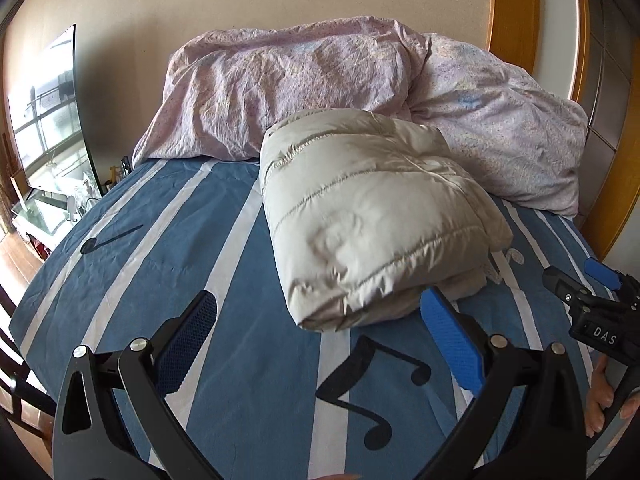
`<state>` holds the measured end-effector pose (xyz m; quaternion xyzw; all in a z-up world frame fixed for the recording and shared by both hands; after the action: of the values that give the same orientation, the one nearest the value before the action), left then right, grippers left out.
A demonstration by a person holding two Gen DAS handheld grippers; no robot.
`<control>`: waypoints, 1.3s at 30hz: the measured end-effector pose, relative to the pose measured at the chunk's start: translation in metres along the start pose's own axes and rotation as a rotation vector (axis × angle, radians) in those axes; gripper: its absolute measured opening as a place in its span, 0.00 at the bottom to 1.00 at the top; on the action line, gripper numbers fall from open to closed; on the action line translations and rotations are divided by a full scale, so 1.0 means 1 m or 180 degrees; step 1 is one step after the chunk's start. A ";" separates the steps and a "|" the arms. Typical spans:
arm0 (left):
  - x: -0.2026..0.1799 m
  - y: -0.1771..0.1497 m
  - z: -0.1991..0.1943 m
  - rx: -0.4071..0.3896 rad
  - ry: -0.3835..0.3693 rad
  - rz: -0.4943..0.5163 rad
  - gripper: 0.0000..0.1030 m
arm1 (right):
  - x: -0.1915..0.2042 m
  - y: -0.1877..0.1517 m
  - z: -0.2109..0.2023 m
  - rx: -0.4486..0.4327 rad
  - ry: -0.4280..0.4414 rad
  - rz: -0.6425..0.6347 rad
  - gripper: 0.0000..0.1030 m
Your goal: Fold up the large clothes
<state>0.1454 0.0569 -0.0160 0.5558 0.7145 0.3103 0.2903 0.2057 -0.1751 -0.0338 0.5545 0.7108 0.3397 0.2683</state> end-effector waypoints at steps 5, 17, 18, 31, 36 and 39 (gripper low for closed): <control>-0.006 -0.016 -0.008 0.0107 0.0050 0.0084 0.99 | 0.010 -0.017 -0.015 0.0115 0.0074 -0.0033 0.98; -0.006 -0.033 -0.028 0.0228 0.0028 0.0093 0.99 | 0.025 -0.036 -0.049 0.0199 0.0048 -0.0129 0.98; -0.006 -0.034 -0.029 0.0224 0.0028 0.0096 0.99 | 0.026 -0.038 -0.050 0.0210 0.0045 -0.0145 0.98; -0.011 -0.038 -0.038 0.0236 -0.0016 0.0137 0.99 | 0.030 -0.046 -0.060 0.0278 -0.0005 -0.0217 0.98; -0.013 -0.041 -0.040 0.0247 -0.0025 0.0138 0.99 | 0.029 -0.045 -0.063 0.0252 -0.0015 -0.0211 0.98; -0.013 -0.042 -0.040 0.0249 -0.0023 0.0140 0.99 | 0.028 -0.043 -0.064 0.0237 -0.0023 -0.0209 0.98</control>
<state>0.0919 0.0311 -0.0218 0.5833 0.7127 0.2864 0.2640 0.1246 -0.1661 -0.0277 0.5417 0.7398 0.3020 0.2611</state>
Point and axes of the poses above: each gripper's, at about its wrist camera, not at the fingertips, and z roughly the way its jaws point, x to its left, y to its top, the point moved 6 cm from there along z, roughly the way its jaws point, and after that the axes turned 2 degrees about -z, right-handed, at the moved point
